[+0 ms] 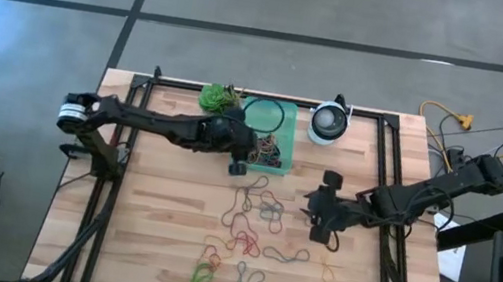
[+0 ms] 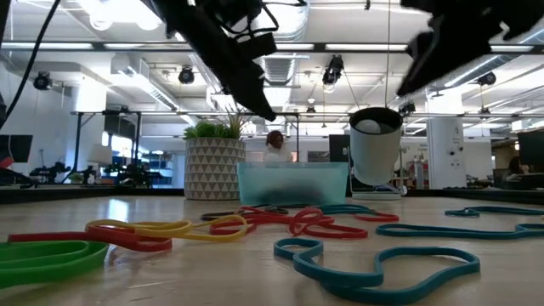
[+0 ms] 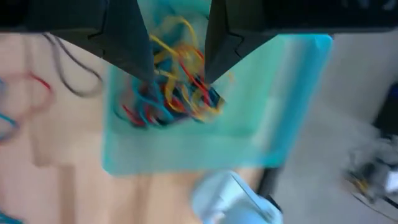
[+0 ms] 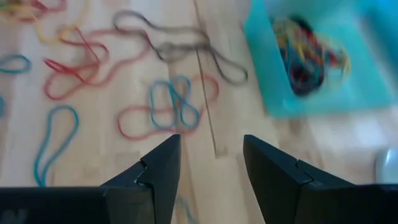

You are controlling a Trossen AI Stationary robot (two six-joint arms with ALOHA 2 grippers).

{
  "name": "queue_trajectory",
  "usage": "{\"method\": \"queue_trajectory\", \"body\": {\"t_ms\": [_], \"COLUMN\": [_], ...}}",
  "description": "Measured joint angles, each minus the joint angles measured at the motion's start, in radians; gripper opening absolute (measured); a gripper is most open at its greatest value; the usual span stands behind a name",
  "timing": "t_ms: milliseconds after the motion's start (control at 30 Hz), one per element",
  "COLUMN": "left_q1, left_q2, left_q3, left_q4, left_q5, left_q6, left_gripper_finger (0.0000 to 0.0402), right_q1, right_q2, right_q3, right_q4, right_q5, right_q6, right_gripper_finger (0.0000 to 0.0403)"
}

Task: Pick and place rubber bands into bin
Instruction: Put the blue rubber band into the green bin

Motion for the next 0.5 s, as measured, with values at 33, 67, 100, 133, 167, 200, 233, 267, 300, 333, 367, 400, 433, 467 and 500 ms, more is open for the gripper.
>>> {"method": "queue_trajectory", "body": {"t_ms": [33, 67, 100, 133, 167, 200, 233, 267, 300, 333, 367, 400, 433, 467, 500], "left_q1": [-0.011, -0.023, -0.035, -0.047, -0.059, -0.071, -0.083, -0.096, -0.110, -0.125, -0.141, -0.158, -0.177, -0.196, -0.215], "left_q2": [-0.007, -0.013, -0.015, -0.017, -0.019, -0.020, -0.022, -0.023, -0.023, -0.019, -0.017, -0.016, -0.016, -0.016, -0.016], "left_q3": [0.000, 0.000, 0.000, 0.000, 0.000, 0.000, -0.001, -0.001, -0.002, -0.003, -0.004, -0.007, -0.011, -0.017, -0.023], "left_q4": [-0.029, -0.069, -0.115, -0.153, -0.191, -0.234, -0.272, -0.305, -0.334, -0.360, -0.383, -0.401, -0.410, -0.410, -0.409], "left_q5": [0.008, 0.025, 0.043, 0.073, 0.101, 0.135, 0.174, 0.216, 0.251, 0.285, 0.307, 0.325, 0.338, 0.348, 0.356], "left_q6": [-0.021, -0.042, -0.066, -0.090, -0.115, -0.142, -0.169, -0.193, -0.211, -0.234, -0.248, -0.257, -0.258, -0.258, -0.258], "left_gripper_finger": [0.0125, 0.0125, 0.0125, 0.0125, 0.0125, 0.0125, 0.0125, 0.0125, 0.0125, 0.0125, 0.0125, 0.0125, 0.0125, 0.0125, 0.0125], "right_q1": [0.000, 0.000, 0.000, -0.001, 0.000, 0.000, 0.000, 0.000, 0.000, 0.000, 0.000, 0.000, 0.000, 0.000, 0.000], "right_q2": [0.000, 0.000, 0.000, 0.000, 0.000, 0.000, 0.000, 0.000, 0.000, 0.000, 0.001, 0.001, 0.001, 0.001, 0.002], "right_q3": [-0.009, -0.018, -0.026, -0.036, -0.044, -0.051, -0.056, -0.062, -0.070, -0.077, -0.084, -0.093, -0.102, -0.109, -0.115], "right_q4": [-0.017, -0.020, -0.018, -0.017, -0.018, -0.019, -0.018, -0.017, -0.018, -0.018, -0.015, -0.015, -0.017, -0.017, -0.013], "right_q5": [0.000, 0.000, 0.000, 0.000, 0.000, 0.000, 0.000, 0.000, 0.000, -0.001, -0.004, -0.007, -0.012, -0.017, -0.023], "right_q6": [0.032, 0.053, 0.069, 0.080, 0.091, 0.100, 0.112, 0.128, 0.146, 0.162, 0.181, 0.205, 0.228, 0.249, 0.267], "right_gripper_finger": [0.0169, 0.0169, 0.0169, 0.0169, 0.0169, 0.0169, 0.0169, 0.0169, 0.0169, 0.0169, 0.0169, 0.0169, 0.0169, 0.0169, 0.0169]}}
